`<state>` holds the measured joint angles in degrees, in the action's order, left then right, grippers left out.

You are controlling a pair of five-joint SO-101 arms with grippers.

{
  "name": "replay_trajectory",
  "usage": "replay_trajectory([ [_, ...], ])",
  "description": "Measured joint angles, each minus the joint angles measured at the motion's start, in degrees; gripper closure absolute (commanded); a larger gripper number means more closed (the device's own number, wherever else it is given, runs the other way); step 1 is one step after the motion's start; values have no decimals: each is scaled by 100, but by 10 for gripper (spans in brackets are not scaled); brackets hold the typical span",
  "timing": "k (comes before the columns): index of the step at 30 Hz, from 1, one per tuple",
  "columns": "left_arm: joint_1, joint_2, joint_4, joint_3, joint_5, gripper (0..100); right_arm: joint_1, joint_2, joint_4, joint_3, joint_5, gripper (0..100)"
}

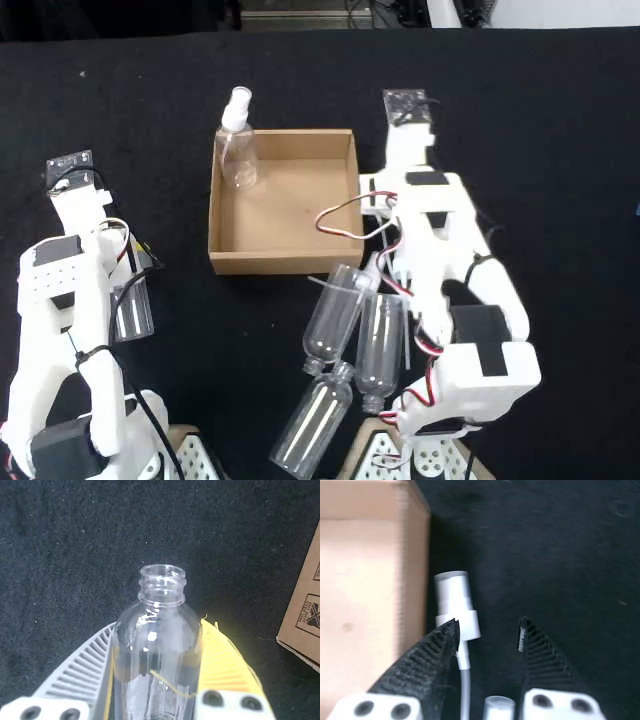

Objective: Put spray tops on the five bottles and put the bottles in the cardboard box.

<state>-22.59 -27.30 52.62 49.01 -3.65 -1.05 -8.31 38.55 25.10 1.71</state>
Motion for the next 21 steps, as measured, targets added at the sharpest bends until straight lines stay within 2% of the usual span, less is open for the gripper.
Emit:
replay_trajectory([
  [10,0,0,0,0,0,953,299,-9,0,0,0,818],
  [21,0,0,0,0,0,953,-44,-9,0,0,9,818],
])
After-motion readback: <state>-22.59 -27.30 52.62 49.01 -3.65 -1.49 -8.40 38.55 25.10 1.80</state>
